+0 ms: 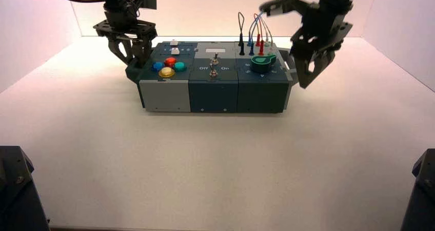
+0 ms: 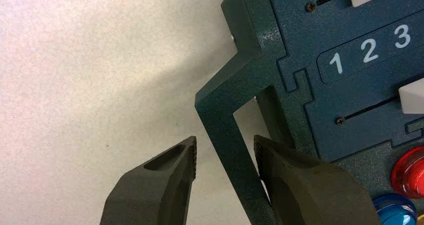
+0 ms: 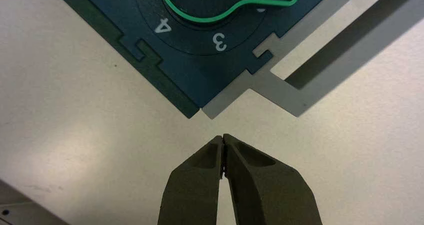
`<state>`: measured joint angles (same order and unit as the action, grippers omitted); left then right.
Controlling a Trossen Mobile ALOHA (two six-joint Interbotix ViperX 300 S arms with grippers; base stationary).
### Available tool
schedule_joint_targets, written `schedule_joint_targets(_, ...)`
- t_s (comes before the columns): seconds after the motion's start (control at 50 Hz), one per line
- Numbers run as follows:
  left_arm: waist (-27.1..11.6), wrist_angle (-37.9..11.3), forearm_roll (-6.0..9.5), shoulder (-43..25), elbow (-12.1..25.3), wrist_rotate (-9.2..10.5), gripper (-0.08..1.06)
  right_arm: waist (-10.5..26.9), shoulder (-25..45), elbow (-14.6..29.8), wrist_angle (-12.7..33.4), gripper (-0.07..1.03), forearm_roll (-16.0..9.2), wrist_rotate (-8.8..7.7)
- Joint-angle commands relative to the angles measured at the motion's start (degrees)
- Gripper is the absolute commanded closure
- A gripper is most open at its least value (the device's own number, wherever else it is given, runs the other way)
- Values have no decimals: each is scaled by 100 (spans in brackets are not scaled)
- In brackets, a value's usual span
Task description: Rotate the box counterclockwise.
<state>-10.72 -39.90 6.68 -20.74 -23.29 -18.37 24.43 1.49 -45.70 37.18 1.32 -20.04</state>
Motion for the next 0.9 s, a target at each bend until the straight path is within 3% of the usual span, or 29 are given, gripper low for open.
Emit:
schedule_joint_targets(0.02,-53,-53,18,114,26,0,37,-18,97,193,-114,98,70,-9)
schedule_joint_targets(0.16,-79,-88,18,114,-35,9,39,-18,264,404,-158,98,62,0)
schedule_joint_targets(0.32,-114,-114,35,105,-114,26,51,-9,431,589,-211,98,53,18)
schedule_joint_targets(0.44,-114,-211,105,123,-264,53,52,-9,519,668,-281,98,44,18)
schedule_joint_targets(0.9,-132,-615,105,501,-958,105,55,-176,650,1046,-475,98,79,35)
